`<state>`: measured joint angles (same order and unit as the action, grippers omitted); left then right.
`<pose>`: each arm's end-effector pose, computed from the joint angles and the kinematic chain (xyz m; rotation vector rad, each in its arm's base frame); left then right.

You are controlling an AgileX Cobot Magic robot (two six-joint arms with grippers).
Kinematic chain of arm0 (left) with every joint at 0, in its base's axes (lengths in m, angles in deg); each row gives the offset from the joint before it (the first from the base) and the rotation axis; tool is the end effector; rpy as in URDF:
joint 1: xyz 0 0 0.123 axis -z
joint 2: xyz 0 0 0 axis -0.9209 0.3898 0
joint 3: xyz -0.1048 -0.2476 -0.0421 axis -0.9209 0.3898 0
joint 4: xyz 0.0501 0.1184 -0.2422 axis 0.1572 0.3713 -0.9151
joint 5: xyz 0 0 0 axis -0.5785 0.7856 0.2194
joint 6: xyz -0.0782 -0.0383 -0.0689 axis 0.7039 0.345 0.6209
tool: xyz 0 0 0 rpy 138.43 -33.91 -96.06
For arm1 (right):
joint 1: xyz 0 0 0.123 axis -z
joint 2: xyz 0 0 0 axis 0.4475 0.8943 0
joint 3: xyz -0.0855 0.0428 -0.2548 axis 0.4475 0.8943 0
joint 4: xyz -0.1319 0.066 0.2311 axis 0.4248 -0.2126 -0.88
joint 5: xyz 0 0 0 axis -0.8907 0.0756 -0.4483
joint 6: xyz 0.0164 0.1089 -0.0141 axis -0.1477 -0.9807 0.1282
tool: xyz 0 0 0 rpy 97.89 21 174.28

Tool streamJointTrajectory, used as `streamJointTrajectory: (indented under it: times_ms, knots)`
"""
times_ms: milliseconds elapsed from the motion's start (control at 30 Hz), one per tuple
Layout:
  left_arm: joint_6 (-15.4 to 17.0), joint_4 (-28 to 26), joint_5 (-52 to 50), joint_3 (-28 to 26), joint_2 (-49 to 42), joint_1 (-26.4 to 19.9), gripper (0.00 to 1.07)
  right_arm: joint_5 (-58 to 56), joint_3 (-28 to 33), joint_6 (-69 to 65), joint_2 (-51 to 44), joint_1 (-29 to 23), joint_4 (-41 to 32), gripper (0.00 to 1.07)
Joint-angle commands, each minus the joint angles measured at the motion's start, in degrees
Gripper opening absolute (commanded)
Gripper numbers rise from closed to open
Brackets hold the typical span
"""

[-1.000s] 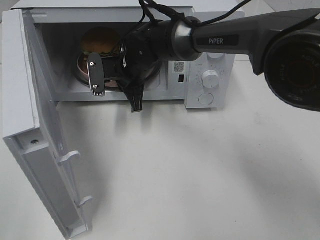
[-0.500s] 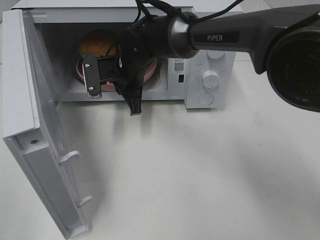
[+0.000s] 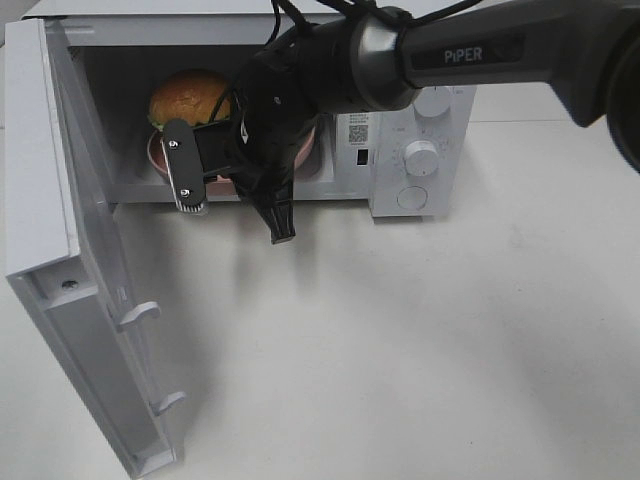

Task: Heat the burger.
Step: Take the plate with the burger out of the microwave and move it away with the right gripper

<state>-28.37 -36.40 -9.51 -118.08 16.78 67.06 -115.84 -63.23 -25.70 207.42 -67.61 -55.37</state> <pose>0.0423 -0.0058 0.2850 0.0039 2.0270 -0.0716 0.4040 0.3335 0.1163 -2.0764 1.4306 -0.3784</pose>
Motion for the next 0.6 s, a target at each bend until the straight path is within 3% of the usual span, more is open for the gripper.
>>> streamJointTrajectory:
  times_ms: [33,600]
  knots:
    - [0.0,-0.1,0.1,0.2,-0.9,0.0,0.98,5.6,4.3,0.2,-4.6,-0.2,1.5,0.0]
    - [0.0,-0.1,0.1,0.2,-0.9,0.0,0.98,10.3,16.6,0.1,-12.9,-1.4,1.5,0.0]
